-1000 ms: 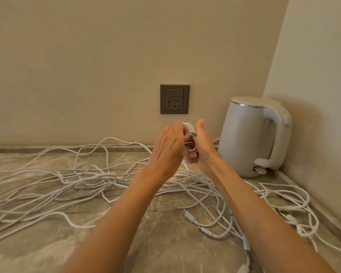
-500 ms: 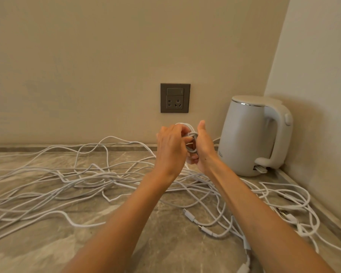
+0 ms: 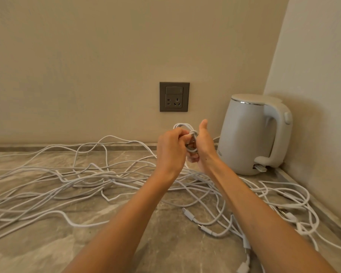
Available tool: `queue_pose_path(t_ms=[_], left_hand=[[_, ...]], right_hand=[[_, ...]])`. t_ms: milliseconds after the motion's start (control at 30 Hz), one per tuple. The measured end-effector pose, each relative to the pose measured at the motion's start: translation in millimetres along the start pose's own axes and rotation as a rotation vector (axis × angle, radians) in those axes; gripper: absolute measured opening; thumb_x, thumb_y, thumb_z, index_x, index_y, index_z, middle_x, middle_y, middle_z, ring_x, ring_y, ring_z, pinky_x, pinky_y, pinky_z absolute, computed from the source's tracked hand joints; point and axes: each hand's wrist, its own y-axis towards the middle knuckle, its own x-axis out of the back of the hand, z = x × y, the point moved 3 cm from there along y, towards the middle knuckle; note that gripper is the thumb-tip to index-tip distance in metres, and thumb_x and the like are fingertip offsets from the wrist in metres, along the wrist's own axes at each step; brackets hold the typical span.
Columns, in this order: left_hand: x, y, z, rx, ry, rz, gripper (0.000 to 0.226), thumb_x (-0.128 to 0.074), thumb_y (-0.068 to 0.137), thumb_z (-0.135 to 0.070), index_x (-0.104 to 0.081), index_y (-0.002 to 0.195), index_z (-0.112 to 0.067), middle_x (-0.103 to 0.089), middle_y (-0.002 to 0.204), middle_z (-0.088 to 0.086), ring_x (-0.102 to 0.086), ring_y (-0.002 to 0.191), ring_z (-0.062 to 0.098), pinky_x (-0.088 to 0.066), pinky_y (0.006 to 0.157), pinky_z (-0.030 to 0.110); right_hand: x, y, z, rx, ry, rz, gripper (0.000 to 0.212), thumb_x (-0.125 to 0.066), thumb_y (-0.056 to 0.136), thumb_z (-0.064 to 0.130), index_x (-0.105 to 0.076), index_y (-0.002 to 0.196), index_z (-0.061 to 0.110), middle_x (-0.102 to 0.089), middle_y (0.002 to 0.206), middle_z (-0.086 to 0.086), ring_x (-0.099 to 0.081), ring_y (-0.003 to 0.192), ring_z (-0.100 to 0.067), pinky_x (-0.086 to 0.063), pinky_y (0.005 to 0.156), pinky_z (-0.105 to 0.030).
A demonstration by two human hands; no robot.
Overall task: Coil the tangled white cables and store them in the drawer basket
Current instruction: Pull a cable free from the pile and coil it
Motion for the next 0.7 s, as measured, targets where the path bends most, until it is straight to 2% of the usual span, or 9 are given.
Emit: queue_pose_path(t_ms=[133, 267, 333, 433, 533, 600, 700], left_hand=[[1.9, 5.2, -3.9, -0.087, 0.093, 0.059, 0.018, -0.052, 0.09, -0.004, -0.067, 0.082, 0.002, -0.054, 0.084, 0.008, -0.055, 0.075, 0.026, -0.048, 0.071, 0.043], [2.3, 5.2, -3.2, -0.121, 0.085, 0.152, 0.023, -0.044, 0.091, -0.001, -0.059, 0.074, 0.004, -0.059, 0.072, 0.02, -0.053, 0.052, 0.028, -0.048, 0.055, 0.046], [2.5, 4.7, -3.5, -0.136, 0.101, 0.149, 0.025, -0.042, 0.092, -0.003, -0.057, 0.073, 0.004, -0.058, 0.069, 0.022, -0.047, 0.054, 0.025, -0.043, 0.056, 0.043], [0.9, 6.0, -4.3, -0.117, 0.081, 0.155, 0.027, -0.04, 0.092, -0.002, -0.05, 0.068, 0.002, -0.049, 0.061, 0.015, -0.039, 0.059, 0.022, -0.033, 0.056, 0.039], [-0.3, 8.8, -3.1, -0.058, 0.071, 0.201, 0.031, -0.038, 0.093, -0.002, -0.04, 0.064, -0.012, -0.042, 0.055, 0.0, -0.038, 0.055, 0.018, -0.033, 0.056, 0.036], [-0.1, 9.1, -0.6, -0.068, 0.094, 0.217, 0.033, -0.039, 0.093, -0.004, -0.035, 0.063, -0.018, -0.042, 0.058, 0.0, -0.04, 0.057, 0.021, -0.035, 0.056, 0.038], [0.6, 7.5, 1.6, -0.153, 0.155, 0.233, 0.037, -0.04, 0.095, -0.011, -0.029, 0.062, -0.024, -0.039, 0.062, -0.006, -0.039, 0.063, 0.022, -0.036, 0.059, 0.04]], right_hand=[[2.7, 3.0, -0.7, 0.003, -0.015, 0.015, 0.08, -0.004, 0.094, 0.063, -0.04, 0.041, 0.014, -0.04, 0.036, 0.0, -0.033, 0.029, -0.007, -0.022, 0.032, -0.014], [2.9, 4.0, -2.7, 0.016, -0.023, 0.046, 0.085, -0.003, 0.094, 0.061, -0.042, 0.032, 0.018, -0.039, 0.036, 0.0, -0.031, 0.03, -0.008, -0.02, 0.033, -0.014], [2.7, 4.6, -3.0, 0.026, -0.008, 0.064, 0.086, -0.003, 0.095, 0.06, -0.044, 0.032, 0.018, -0.039, 0.036, 0.001, -0.031, 0.032, -0.007, -0.019, 0.035, -0.016], [2.4, 8.3, -2.7, 0.061, 0.014, 0.085, 0.079, -0.005, 0.094, 0.063, -0.049, 0.051, 0.013, -0.038, 0.039, 0.001, -0.03, 0.036, -0.008, -0.018, 0.037, -0.018], [-0.5, 10.3, -4.2, 0.064, 0.028, 0.139, 0.076, -0.006, 0.092, 0.065, -0.054, 0.07, 0.01, -0.039, 0.054, -0.008, -0.035, 0.046, -0.014, -0.024, 0.037, -0.018], [1.7, 10.9, -5.1, 0.047, 0.03, 0.162, 0.075, -0.005, 0.094, 0.061, -0.06, 0.077, 0.013, -0.051, 0.06, -0.011, -0.05, 0.052, -0.016, -0.035, 0.04, -0.018], [6.1, 12.2, -6.4, 0.011, 0.042, 0.219, 0.069, -0.005, 0.096, 0.056, -0.063, 0.091, 0.018, -0.069, 0.065, -0.002, -0.067, 0.061, -0.008, -0.049, 0.048, -0.019]])
